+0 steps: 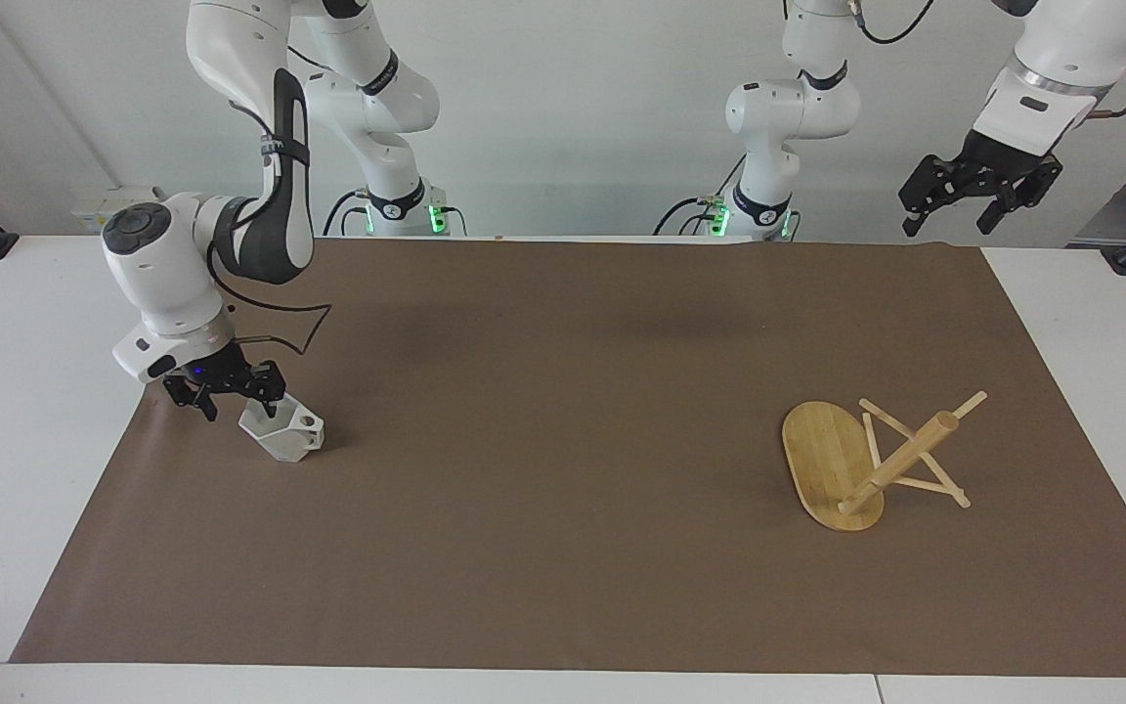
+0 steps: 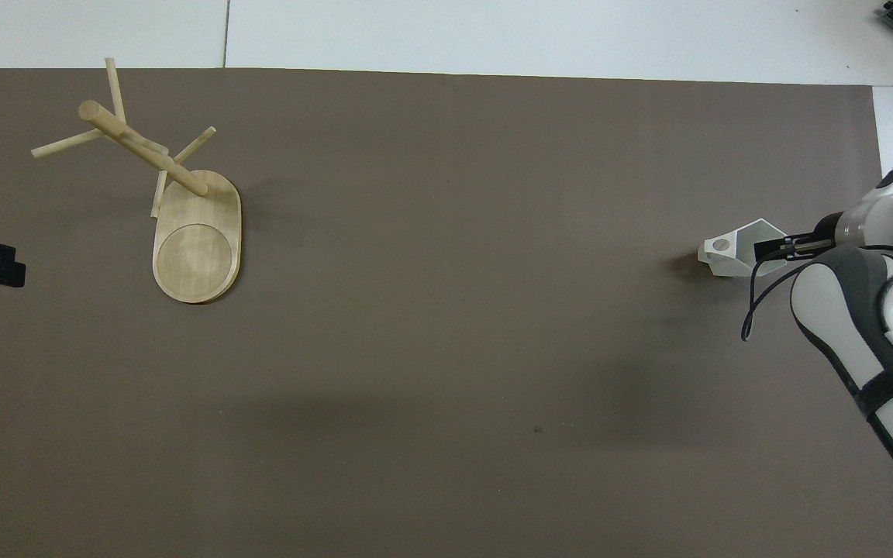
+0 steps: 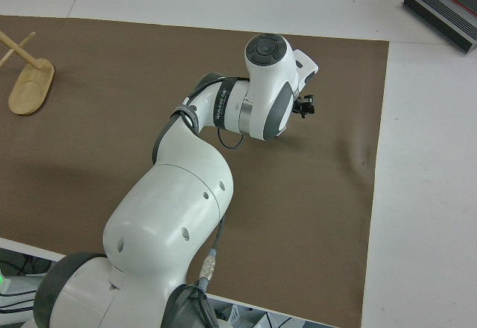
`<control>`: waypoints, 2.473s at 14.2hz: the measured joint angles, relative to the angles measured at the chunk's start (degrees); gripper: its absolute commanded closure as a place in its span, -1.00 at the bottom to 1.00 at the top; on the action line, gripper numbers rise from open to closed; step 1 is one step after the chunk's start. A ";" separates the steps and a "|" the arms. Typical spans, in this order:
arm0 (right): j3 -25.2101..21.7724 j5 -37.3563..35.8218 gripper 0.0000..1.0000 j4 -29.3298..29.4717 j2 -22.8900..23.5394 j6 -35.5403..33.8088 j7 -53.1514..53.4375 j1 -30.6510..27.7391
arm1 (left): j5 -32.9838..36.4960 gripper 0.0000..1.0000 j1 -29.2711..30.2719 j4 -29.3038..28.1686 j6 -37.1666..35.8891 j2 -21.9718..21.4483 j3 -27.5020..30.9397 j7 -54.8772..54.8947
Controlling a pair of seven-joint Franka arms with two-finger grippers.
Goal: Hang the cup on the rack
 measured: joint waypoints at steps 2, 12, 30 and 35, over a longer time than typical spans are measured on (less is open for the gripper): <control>0.00 0.00 0.05 -0.18 0.00 0.00 0.00 0.00 | 0.00 -1.00 0.00 0.00 0.00 0.00 0.00 0.00; -0.07 4.68 1.00 -0.10 -0.39 -0.01 0.00 -0.02 | 0.00 -1.00 0.00 0.00 0.00 0.00 0.00 0.00; 2.93 10.13 1.00 17.74 -2.52 -23.33 8.30 2.16 | 0.00 -1.00 0.00 0.00 0.00 0.00 0.00 0.00; 10.10 27.54 1.00 18.32 -5.68 -23.32 11.00 3.07 | 0.00 -1.00 0.00 0.00 0.00 0.00 0.00 0.00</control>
